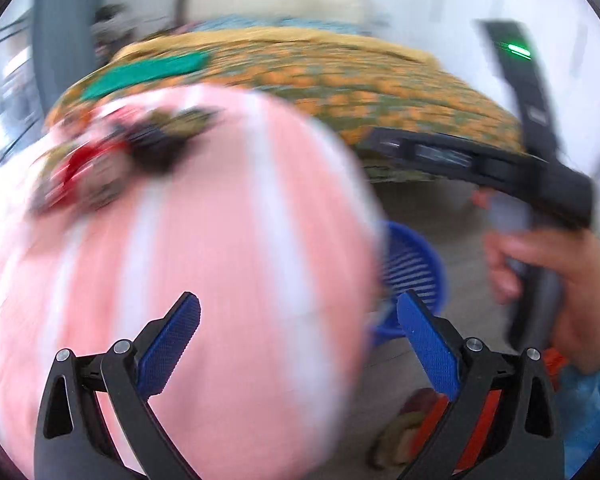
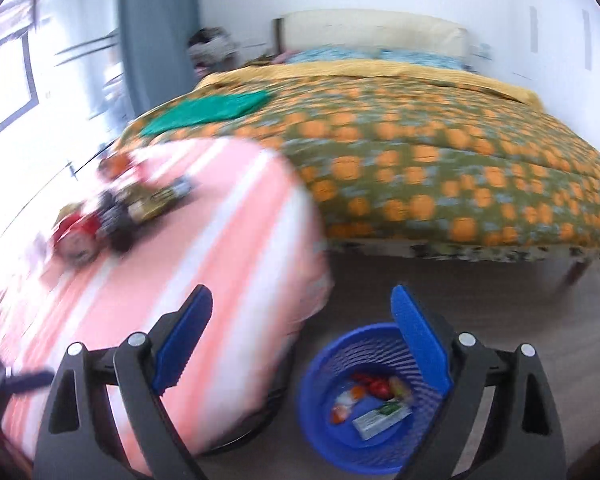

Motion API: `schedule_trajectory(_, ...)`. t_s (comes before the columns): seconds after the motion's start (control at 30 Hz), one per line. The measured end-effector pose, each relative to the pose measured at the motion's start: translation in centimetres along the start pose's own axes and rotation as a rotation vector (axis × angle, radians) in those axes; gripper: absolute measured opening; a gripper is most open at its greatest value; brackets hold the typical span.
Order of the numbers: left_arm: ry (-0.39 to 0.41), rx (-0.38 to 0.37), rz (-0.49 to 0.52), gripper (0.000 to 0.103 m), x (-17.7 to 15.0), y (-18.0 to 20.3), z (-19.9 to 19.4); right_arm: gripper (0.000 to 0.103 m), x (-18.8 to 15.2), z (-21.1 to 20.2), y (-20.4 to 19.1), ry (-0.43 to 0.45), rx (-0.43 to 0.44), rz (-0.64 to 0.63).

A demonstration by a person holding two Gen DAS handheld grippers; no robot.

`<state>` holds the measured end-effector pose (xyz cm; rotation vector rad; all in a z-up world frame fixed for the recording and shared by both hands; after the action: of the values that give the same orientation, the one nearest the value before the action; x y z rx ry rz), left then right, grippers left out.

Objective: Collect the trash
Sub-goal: 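Move both tools back over the table toward the clear plastic box, then lower the left tool onto the clear plastic box and close on it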

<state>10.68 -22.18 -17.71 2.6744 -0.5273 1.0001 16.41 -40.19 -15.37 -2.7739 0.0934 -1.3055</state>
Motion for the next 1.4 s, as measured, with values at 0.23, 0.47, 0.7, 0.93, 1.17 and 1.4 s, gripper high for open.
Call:
schedule_trajectory(0.23, 0.012, 0.259, -0.123, 0.097, -1.9, -10.9, -2.6, 0.089, -2.5, -0.4, -10.3, -0.03, 0.116, -0.14)
schedule_trajectory(0.47, 0.038, 0.352, -0.278, 0.097, -1.8, -18.9, -4.2, 0.089, -5.3, 0.8, -17.0, -0.067, 0.15, -0.283)
schedule_trajectory(0.7, 0.096, 0.41, -0.326, 0.097, 4.0, -23.9, -3.0, 0.088, -6.3, 1.4, -19.1, -0.076, 0.167, -0.345)
schedule_trajectory(0.93, 0.045, 0.442, -0.377, 0.097, 6.6, -27.8, -0.1, 0.088, -6.2, 1.6, -19.3, -0.073, 0.167, -0.345)
schedule_trajectory(1.17, 0.025, 0.441, -0.408, 0.098, 3.2, -31.9, -3.1, 0.088, -5.9, 1.5, -18.9, -0.069, 0.173, -0.327)
schedule_trajectory(1.4, 0.038, 0.424, -0.48, 0.098, 1.6, -34.8, -5.0, 0.088, -6.5, 1.1, -19.7, -0.064, 0.178, -0.354)
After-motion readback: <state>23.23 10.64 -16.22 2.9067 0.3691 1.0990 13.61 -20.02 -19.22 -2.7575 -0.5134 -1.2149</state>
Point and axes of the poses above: each gripper's, at about its wrist camera, not at the fingertips, and z roughly the way its jaws point, y to its right, x to its top, the point moved 3 cm from there along z, roughly the way its jaws point, and after that the axes turned 3 degrees about y, right-handed, at the moved point
